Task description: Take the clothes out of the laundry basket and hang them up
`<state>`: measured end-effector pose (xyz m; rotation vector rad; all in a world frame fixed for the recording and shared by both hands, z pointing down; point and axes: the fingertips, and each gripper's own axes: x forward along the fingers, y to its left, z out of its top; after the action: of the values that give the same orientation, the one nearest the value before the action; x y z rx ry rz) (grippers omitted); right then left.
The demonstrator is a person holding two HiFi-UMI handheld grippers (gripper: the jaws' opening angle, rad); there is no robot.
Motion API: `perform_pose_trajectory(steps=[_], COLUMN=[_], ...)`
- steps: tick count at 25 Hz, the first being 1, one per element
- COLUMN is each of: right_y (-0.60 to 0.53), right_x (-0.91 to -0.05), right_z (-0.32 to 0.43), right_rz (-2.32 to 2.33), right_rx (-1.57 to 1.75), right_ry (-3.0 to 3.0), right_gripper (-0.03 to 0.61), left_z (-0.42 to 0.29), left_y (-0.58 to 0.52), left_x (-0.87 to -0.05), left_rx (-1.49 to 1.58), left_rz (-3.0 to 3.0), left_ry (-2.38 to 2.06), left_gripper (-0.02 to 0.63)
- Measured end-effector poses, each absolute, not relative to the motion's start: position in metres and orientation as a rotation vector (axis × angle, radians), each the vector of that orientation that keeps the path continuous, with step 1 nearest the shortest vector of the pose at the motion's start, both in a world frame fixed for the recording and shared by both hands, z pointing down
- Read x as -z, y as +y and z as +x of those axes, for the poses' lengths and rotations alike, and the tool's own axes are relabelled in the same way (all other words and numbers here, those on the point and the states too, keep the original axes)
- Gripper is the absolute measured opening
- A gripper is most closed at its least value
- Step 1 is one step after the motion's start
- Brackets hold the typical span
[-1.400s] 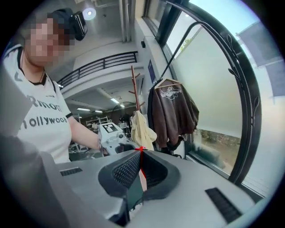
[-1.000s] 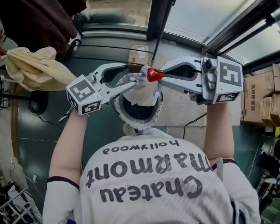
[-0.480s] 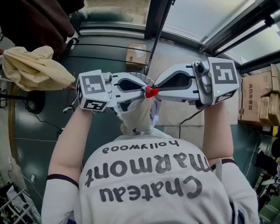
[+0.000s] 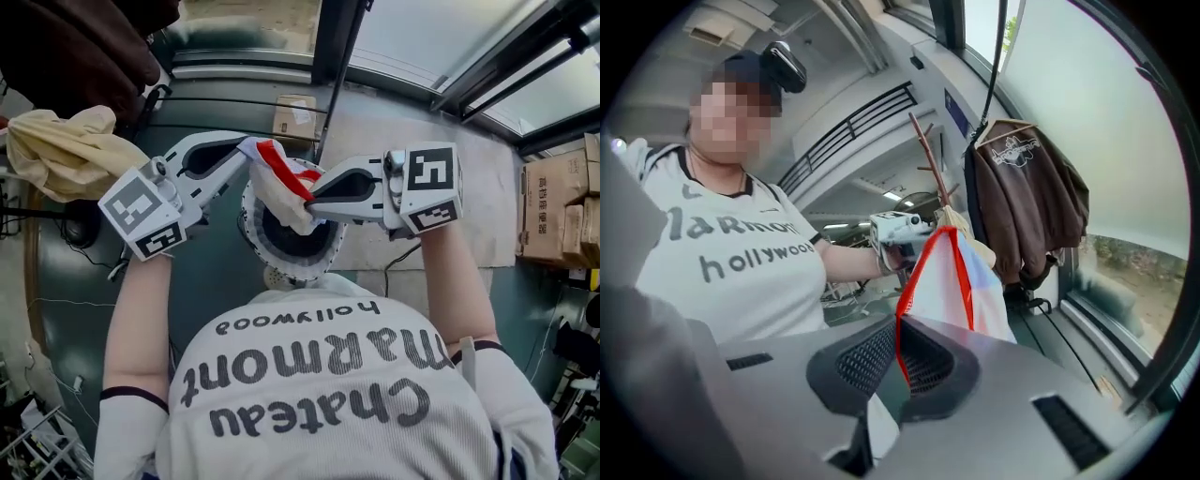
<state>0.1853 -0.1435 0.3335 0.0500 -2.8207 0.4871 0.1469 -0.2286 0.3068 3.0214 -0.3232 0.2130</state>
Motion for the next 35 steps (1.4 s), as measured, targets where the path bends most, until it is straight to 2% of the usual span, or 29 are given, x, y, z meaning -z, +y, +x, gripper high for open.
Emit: perform_pose_trajectory(steps=[3,4,7,12,17,19,20,21,22,30,35], right_y=[-0.165,-0.173,-0.193,-0.209,-0.198,-0.2,-0.204,-0.209,-0.214,-0.269,-0.275], right_x=[-0.35,-0.353,-0.367,-0.394,-0.432,-0.445,-0.448,-0.448,-0.444,-0.35,-0.285], right_z=[0.171,0.171,0.179,0.16,0.116,0.112,0.114,0.118,0.123,0.136,0.099], right_rz=[0.205,0.263,0.389,0.46,0.434,0.443,0.462,0.487,0.507,0.724,0.83], right_rx=[-0.474,-0.472,-0.496,-0.651,-0.631,-0.583,-0.534,-0.478,-0.427,-0.337,-0.235], right_ry=[-2.818,-2.812,-2.753,-2.748,-2.7,-2.662,-2.638,-2.618,-2.605,-2.708,-2.828], right_gripper=[0.034,0.063,0.234,0.272,0.325,0.324,0.294,0.141,0.035,0.034,0.032], left_z=[0.14,0.137,0.126,0.107,0.098,0.088,0.081,0.072,0.061,-0.047,-0.093], left_y=[-0.233,-0.234,-0.242,-0.25,-0.246,-0.244,-0.243,-0.241,-0.24,-0.209,-0.172], left_x=[-0.287,-0.281,-0.265,-0.238,-0.223,-0.221,-0.222,-0.224,-0.227,-0.233,-0.235], left_rx=[-0.151,-0.142,-0.128,-0.01,0.042,0.047,0.042,0.03,0.016,0.152,0.231], left_rz=[3.046,3.053,3.067,3.044,3.027,3.013,3.002,2.988,2.969,2.671,2.567], left_ry=[-0.395,-0.414,-0.498,-0.663,-0.803,-0.876,-0.918,-0.966,-1.021,-1.557,-1.718], left_gripper=[0.015,0.015,0.015,0.015,0.015,0.015,0.015,0.015,0.015,0.015,0.015])
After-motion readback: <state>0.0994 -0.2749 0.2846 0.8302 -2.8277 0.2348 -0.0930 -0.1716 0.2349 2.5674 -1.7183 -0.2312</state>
